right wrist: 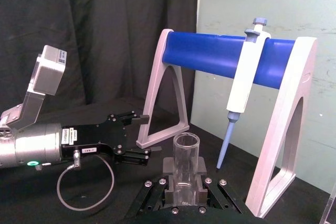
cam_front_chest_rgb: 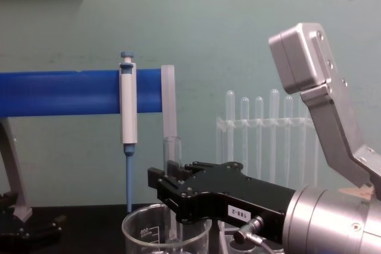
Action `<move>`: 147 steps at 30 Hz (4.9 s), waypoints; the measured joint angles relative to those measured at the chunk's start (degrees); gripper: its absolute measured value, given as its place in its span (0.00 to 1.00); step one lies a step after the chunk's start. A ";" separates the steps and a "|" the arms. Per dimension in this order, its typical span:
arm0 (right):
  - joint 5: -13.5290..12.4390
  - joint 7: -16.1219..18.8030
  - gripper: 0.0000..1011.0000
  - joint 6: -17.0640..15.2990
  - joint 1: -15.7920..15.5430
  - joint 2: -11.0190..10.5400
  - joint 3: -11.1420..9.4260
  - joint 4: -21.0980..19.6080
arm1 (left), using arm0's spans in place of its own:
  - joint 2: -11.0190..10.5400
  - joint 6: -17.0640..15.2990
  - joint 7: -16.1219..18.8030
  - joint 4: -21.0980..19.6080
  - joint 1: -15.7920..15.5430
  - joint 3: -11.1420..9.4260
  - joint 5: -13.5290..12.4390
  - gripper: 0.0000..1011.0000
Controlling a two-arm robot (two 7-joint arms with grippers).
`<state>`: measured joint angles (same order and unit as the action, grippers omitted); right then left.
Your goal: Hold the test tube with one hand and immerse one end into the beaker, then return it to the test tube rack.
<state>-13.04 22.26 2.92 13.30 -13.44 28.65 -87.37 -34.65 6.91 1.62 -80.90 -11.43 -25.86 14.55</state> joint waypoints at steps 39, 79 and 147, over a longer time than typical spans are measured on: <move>0.00 0.00 0.22 0.00 0.00 0.00 0.00 0.00 | 0.00 0.00 0.00 0.00 0.00 0.00 0.00 0.99; 0.00 0.01 0.22 -0.17 0.01 -0.02 -0.05 -0.15 | 0.00 0.00 0.00 0.00 0.00 0.00 0.00 0.99; -2.71 -6.30 0.22 -11.05 -9.08 -10.04 -11.18 -21.17 | 0.00 0.00 0.00 0.00 0.00 0.00 0.00 0.99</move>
<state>-15.75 15.96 -8.14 4.22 -23.48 17.47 -108.55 -34.65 6.90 1.62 -80.90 -11.43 -25.86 14.55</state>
